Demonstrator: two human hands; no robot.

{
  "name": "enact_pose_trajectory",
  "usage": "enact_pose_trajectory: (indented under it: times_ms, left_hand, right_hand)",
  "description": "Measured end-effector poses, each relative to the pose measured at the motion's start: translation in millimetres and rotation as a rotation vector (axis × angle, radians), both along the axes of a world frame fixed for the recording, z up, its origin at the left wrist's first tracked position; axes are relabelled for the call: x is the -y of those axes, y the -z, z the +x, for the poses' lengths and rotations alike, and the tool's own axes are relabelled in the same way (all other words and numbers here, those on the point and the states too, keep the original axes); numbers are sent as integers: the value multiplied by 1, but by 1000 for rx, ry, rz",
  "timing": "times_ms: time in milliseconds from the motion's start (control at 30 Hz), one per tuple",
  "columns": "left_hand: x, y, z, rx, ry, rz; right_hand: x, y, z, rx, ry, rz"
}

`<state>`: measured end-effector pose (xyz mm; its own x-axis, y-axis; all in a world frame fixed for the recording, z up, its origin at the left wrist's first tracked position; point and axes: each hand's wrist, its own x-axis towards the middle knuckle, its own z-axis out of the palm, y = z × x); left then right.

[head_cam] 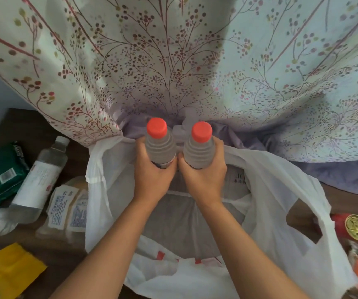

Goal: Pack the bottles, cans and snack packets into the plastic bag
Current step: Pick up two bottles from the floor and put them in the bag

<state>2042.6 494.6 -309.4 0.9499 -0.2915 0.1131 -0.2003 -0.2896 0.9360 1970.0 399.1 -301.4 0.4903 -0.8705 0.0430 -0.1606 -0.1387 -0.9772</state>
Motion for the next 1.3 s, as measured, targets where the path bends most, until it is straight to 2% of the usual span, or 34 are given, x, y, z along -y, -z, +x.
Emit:
enact_pose_trajectory:
  times_ms: [367,700,967,1100,1300]
  left_hand:
    - [-3,2,-1,-50,-7,-12]
    - [-9,-1,-2,-82,8,72]
    - [-19,-38,-6,-120,33,137]
    - [-19,-79,-13,2,54,305]
    - [-50,-133,-46,280,111,690]
  right_hand:
    - [-5,4,3,-1,-7,-5]
    - [-5,1,-9,-11,-27,-22]
    - [-9,-19,-27,-5,-86,-8]
    - [-2,-44,-40,-145,-165,-26]
    - [10,-95,-78,-468,-363,-382]
